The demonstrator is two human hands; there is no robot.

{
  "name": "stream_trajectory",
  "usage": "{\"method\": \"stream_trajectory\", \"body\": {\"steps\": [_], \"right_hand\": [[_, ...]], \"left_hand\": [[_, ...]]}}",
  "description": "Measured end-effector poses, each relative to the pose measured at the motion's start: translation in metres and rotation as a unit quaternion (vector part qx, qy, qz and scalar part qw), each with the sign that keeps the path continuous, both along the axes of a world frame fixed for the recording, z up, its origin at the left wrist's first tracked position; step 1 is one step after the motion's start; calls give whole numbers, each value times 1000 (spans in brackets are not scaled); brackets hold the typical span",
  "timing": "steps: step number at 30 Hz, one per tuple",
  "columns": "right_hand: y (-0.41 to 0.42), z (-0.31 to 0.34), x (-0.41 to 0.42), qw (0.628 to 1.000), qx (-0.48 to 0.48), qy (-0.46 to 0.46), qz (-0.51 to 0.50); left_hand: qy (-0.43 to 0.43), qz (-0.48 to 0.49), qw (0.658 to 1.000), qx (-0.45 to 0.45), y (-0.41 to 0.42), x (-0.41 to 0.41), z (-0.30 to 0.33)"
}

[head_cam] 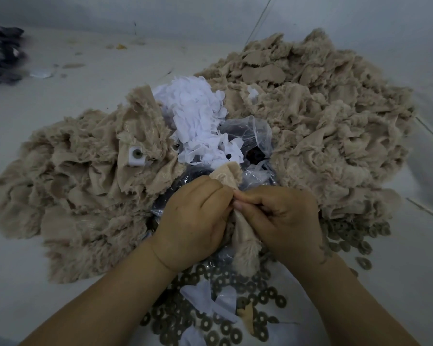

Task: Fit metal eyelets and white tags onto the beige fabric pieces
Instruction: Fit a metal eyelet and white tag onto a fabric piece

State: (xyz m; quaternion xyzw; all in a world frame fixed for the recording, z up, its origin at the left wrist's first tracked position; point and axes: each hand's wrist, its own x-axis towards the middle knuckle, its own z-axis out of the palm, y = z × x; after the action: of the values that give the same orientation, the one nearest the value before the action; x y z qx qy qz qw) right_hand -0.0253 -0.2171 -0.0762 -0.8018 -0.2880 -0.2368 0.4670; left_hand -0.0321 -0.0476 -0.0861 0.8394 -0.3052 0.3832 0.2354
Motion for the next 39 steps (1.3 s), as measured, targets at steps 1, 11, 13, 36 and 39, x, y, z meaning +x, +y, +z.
{"method": "stream_trajectory", "body": {"steps": [1, 11, 13, 36, 39], "right_hand": [[0, 0, 0, 1000, -6, -9, -7], [-2, 0, 0, 994, 79, 35, -68], [-3, 2, 2, 984, 91, 90, -121], [24, 27, -6, 784, 408, 456, 99], [25, 25, -6, 769, 431, 459, 113]], "left_hand": [[1, -4, 1000, -3, -1, 1, -1], [-78, -8, 997, 3, 6, 4, 1], [-100, -8, 995, 6, 12, 5, 2], [281, 0, 893, -351, 7, -17, 29], [294, -8, 883, -366, 9, -17, 28]]}}
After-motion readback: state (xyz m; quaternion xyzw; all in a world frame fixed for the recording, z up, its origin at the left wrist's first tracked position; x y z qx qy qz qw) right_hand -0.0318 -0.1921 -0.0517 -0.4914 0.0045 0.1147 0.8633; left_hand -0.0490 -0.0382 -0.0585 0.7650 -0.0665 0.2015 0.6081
